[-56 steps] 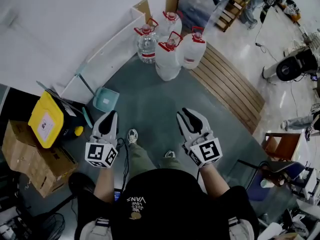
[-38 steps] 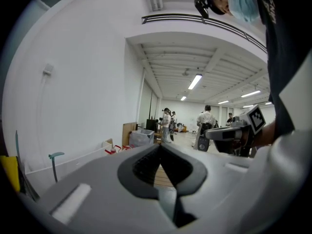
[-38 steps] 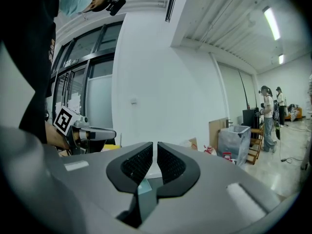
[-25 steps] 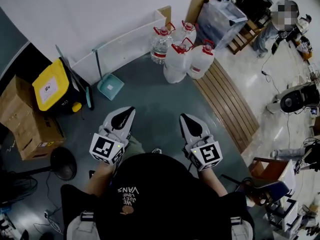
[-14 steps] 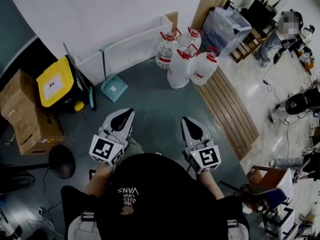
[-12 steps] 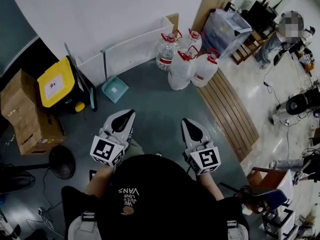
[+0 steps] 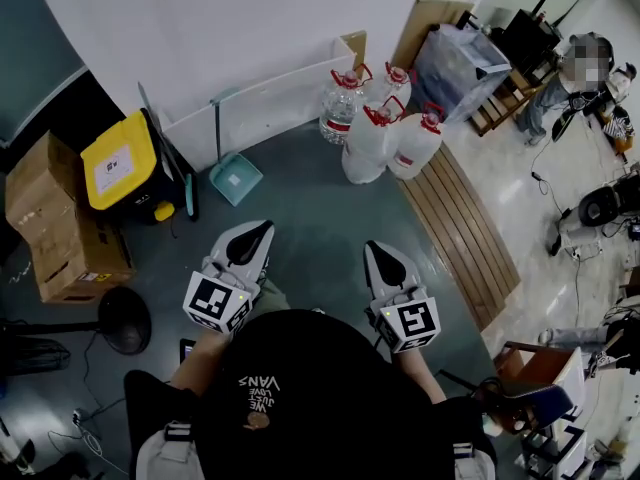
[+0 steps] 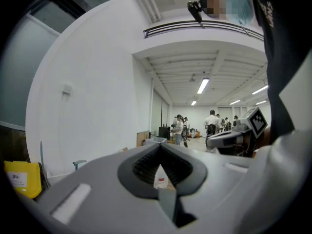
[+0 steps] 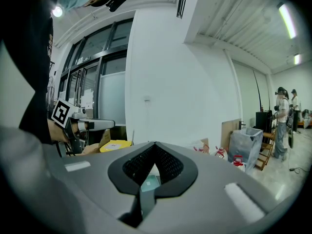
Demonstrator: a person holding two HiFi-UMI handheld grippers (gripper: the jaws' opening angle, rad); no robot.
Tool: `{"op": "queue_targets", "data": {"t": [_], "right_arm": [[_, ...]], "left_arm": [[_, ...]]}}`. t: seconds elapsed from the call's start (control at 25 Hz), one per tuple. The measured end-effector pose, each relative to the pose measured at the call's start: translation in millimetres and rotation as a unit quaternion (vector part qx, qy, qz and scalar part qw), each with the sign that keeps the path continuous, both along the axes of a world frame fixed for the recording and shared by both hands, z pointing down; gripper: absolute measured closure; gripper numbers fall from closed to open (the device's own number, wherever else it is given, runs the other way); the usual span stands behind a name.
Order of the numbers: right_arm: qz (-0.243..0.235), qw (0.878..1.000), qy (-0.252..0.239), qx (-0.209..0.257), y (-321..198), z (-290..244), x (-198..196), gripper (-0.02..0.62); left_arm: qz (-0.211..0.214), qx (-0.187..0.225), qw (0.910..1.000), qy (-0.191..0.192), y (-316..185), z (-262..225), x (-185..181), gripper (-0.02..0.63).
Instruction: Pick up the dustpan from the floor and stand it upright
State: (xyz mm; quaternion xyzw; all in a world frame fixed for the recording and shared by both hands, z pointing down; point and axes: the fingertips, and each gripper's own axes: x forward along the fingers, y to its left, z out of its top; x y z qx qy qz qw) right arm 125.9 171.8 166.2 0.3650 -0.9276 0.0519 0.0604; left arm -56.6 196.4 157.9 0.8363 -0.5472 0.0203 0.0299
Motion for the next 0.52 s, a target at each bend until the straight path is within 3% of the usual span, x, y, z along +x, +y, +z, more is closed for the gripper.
{"op": "queue_targets", "data": {"t": [0.52], "right_arm": [[-0.007, 1.0, -0.001, -0.005, -2.5, 1.8, -6.9, 0.594]], "left_arm": [[-0.003, -0.003, 1.0, 0.004, -3.5, 1.3, -3.8, 0.554]]}}
